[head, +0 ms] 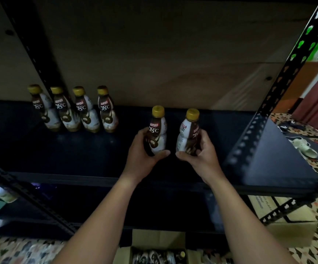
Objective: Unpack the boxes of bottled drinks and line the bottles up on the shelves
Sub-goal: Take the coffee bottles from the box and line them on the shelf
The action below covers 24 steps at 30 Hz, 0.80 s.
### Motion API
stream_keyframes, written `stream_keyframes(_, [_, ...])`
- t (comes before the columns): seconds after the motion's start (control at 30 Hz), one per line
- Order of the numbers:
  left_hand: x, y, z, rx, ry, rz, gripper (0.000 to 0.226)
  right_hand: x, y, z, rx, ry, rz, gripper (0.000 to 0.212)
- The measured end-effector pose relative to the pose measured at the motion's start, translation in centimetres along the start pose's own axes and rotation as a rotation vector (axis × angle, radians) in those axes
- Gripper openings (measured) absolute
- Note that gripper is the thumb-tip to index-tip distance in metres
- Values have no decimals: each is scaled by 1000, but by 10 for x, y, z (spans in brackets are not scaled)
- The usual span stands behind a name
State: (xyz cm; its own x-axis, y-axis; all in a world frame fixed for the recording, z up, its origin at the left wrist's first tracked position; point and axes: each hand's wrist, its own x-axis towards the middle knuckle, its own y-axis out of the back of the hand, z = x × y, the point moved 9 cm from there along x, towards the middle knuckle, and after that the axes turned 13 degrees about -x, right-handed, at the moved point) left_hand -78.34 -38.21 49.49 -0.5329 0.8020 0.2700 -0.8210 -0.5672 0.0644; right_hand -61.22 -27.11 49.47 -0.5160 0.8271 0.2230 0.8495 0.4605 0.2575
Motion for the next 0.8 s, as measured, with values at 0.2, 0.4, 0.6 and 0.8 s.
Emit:
stream_keyframes(0.2, [1, 8, -4, -172, 25, -41, 70, -1, 4, 1, -31, 5, 6, 60])
stream_keyframes(0.4, [0, 9, -1, -143, -8, 38, 69, -1, 5, -1, -30, 22, 54, 56])
stream_keyframes(0.6, [-4, 6, 9, -59, -60, 64, 71, -6, 1, -11, -312, 106, 147, 60])
stream_keyframes(0.8, [-8, 11, 13, 18, -119, 120, 65, -8, -5, -9, -412, 108, 119, 77])
